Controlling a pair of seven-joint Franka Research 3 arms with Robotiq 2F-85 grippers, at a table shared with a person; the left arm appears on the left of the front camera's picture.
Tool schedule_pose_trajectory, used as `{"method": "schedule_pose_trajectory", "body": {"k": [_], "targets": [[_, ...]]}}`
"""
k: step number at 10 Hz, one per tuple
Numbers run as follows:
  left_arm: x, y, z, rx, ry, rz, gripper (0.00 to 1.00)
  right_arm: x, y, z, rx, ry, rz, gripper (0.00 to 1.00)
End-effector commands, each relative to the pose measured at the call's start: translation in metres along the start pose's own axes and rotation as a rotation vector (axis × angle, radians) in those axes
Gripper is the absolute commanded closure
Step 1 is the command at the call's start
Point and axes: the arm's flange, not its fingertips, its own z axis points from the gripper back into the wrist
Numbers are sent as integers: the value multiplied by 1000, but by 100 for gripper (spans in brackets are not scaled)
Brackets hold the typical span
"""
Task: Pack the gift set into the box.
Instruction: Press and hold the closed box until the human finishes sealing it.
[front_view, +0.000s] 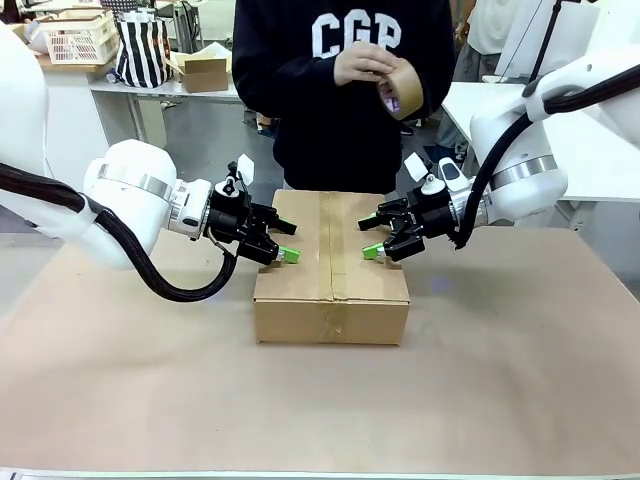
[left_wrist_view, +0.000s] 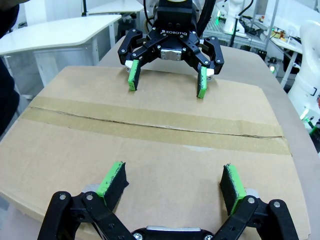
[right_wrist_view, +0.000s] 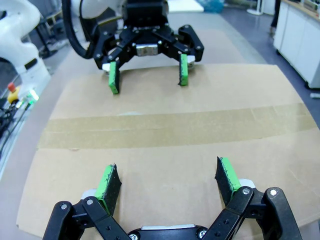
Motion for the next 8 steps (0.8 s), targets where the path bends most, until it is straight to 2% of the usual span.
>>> {"method": "schedule_pose_trajectory", "body": {"k": [1,8], "targets": [[-4,-1,-1,-2,1,-12,0,-2,1,-1,-4,9,-1,0],[-4,-1,-1,-2,1,-12,0,-2,1,-1,-4,9,-1,0]]}}
